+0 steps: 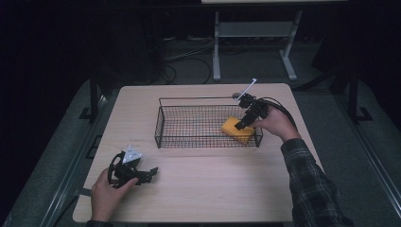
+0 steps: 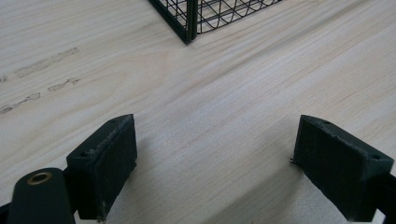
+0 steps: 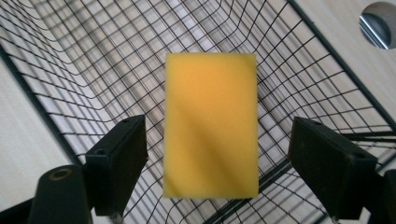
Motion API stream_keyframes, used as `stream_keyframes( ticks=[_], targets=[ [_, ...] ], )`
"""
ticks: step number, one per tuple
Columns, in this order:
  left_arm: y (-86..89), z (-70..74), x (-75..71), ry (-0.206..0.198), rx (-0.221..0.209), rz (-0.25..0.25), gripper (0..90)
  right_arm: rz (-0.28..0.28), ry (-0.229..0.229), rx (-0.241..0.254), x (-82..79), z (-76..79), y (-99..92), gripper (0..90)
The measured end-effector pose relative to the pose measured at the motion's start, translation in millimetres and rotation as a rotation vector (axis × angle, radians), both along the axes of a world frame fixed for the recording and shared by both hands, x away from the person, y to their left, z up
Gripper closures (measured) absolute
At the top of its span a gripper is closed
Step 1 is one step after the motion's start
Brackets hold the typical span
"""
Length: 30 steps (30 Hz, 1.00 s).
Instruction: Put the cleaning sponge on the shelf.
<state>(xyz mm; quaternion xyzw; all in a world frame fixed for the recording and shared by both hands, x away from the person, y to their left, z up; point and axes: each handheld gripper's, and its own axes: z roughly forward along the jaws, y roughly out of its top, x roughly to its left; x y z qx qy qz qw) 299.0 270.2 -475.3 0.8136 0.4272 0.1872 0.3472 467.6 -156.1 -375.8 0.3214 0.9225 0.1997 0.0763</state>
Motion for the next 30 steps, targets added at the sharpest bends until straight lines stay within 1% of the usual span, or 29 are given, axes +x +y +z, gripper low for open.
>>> stream_keyframes(
  ticks=[6,7,8,9,10,11,13,14,18,22,26,29,30],
  targets=[
    [0.0,0.0,0.0,0.0,0.0,0.0,12.5,-0.008,-0.024,0.004,-8.9,11.2,-7.7,18.4],
    [0.0,0.0,0.0,0.0,0.0,0.0,12.5,-0.011,-0.035,0.004,-12.5,14.6,-10.0,18.4],
    [0.0,0.0,0.0,0.0,0.0,0.0,12.5,-0.011,-0.035,0.004,-12.5,14.6,-10.0,18.4],
    [0.0,0.0,0.0,0.0,0.0,0.0,12.5,-0.017,-0.046,0.012,-16.8,17.9,-12.9,18.4],
    [0.0,0.0,0.0,0.0,0.0,0.0,12.5,-0.017,-0.046,0.012,-16.8,17.9,-12.9,18.4],
    [0.0,0.0,0.0,0.0,0.001,0.0,12.5,-0.023,-0.051,0.025,-21.8,20.6,-16.1,18.3],
    [0.0,0.0,0.0,-0.001,0.0,0.0,12.5,-0.023,-0.051,0.027,-23.6,21.4,-17.2,18.4],
    [-0.1,0.0,0.0,-0.001,0.001,0.0,12.5,-0.025,-0.059,0.024,-28.9,23.3,-21.2,18.0],
    [0.0,0.0,0.0,-0.001,0.001,0.0,12.6,-0.033,-0.065,0.032,-35.6,25.1,-26.8,17.7],
    [-0.1,0.0,0.0,-0.001,0.001,0.0,12.5,-0.047,-0.077,0.047,-47.2,26.7,-36.3,17.0],
    [-0.1,0.0,0.0,-0.001,0.001,0.0,12.5,-0.051,-0.087,0.058,-52.8,27.2,-41.7,15.9],
    [0.0,0.0,-0.1,-0.001,0.001,0.0,12.6,-0.063,-0.095,0.068,-60.9,26.1,-48.8,14.6],
    [0.0,0.0,-0.1,-0.001,0.001,0.0,12.6,-0.063,-0.095,0.068,-60.9,26.1,-48.8,14.6]
  ],
)
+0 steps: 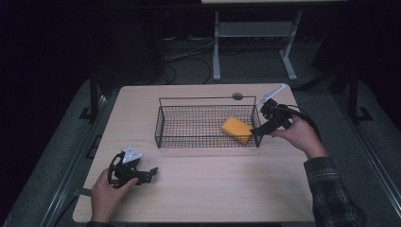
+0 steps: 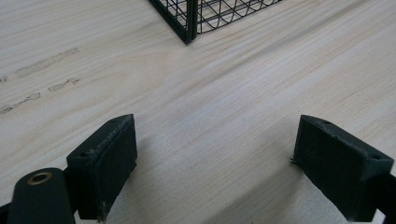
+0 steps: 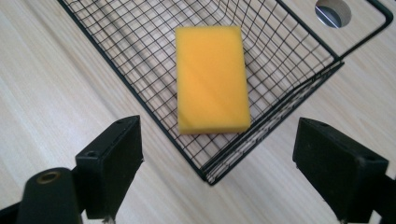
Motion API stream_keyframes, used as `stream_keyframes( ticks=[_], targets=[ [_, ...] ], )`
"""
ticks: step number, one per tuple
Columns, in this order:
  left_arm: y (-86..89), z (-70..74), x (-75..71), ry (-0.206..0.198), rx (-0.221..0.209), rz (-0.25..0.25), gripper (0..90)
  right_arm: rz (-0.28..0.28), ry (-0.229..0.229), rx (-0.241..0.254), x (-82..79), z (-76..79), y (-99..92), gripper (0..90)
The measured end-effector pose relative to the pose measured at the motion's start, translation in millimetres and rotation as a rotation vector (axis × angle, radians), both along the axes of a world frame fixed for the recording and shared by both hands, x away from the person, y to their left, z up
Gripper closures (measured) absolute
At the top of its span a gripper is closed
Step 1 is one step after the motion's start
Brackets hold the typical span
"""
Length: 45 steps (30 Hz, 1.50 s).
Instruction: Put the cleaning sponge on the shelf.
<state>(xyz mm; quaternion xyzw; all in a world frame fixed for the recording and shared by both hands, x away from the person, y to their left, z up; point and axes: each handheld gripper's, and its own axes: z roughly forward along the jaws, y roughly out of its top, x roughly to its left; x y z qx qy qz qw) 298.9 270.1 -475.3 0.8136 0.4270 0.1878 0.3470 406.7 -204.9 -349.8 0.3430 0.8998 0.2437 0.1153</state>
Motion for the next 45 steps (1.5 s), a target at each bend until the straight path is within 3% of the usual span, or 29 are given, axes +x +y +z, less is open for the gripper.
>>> stream_keyframes(
  ticks=[17,45],
  targets=[
    [0.0,0.0,0.0,0.0,0.0,0.0,12.5,-0.066,-0.01,0.043,-41.3,-33.9,-32.8,12.3],
    [0.0,-0.2,0.0,-0.002,-0.002,0.0,12.5,-0.164,-0.047,0.088,-91.7,-98.0,-60.4,9.4]
  ],
)
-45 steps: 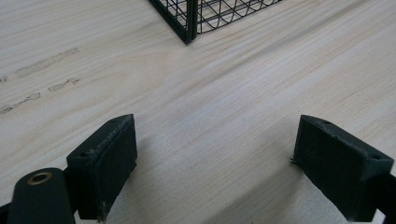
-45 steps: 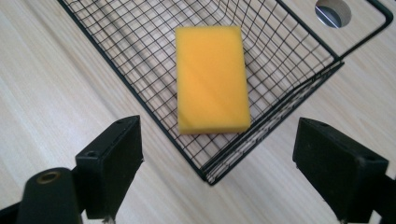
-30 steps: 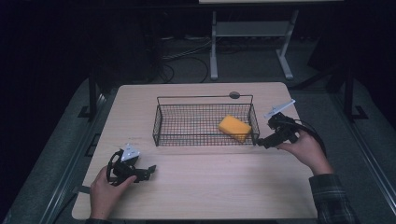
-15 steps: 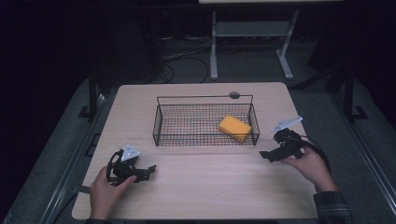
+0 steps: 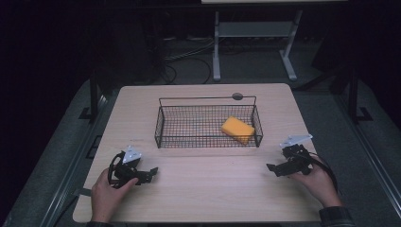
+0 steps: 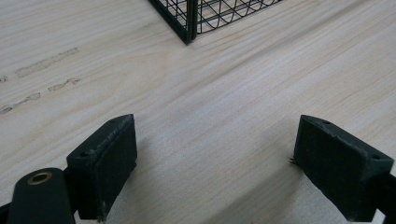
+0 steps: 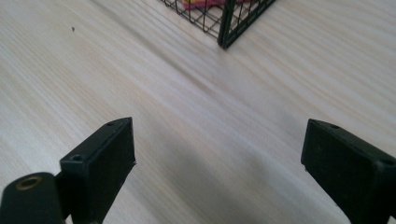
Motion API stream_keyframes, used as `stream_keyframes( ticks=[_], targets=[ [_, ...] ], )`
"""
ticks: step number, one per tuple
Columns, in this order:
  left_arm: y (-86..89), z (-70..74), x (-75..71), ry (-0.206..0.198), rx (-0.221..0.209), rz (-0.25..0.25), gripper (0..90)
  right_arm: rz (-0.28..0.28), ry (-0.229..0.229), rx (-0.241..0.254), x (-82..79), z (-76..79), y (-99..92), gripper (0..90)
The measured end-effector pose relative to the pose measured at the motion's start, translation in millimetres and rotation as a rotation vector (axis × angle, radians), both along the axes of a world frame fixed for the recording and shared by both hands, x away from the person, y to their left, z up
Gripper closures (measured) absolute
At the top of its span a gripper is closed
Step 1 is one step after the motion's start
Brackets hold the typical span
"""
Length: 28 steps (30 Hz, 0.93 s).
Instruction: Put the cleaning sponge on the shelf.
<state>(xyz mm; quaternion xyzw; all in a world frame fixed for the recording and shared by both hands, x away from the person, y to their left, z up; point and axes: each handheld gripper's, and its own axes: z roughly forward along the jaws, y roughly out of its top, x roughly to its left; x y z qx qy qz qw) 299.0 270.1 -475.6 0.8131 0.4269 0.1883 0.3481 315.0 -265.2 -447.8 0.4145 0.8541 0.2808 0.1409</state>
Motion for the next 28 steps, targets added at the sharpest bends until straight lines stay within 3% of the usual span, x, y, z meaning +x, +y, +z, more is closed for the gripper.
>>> stream_keyframes(
  ticks=[8,13,18,22,28],
  targets=[
    [0.2,0.1,0.0,0.001,0.004,-0.002,12.5,-0.032,-0.004,0.015,-11.1,-14.8,-9.3,8.2],
    [0.1,0.1,0.0,0.0,0.003,-0.001,12.5,-0.056,-0.035,0.005,-18.1,-21.8,-15.6,8.1],
    [0.2,0.1,0.0,0.0,0.003,-0.001,12.6,-0.075,-0.057,0.033,-23.6,-26.6,-20.0,5.7],
    [0.2,0.1,0.0,0.0,0.003,-0.001,12.5,-0.08,-0.049,0.081,-24.5,-30.0,-24.4,5.2],
    [0.2,0.1,0.1,0.0,0.003,-0.001,12.5,-0.068,-0.076,0.102,-27.1,-34.1,-25.6,1.8]
  ],
)
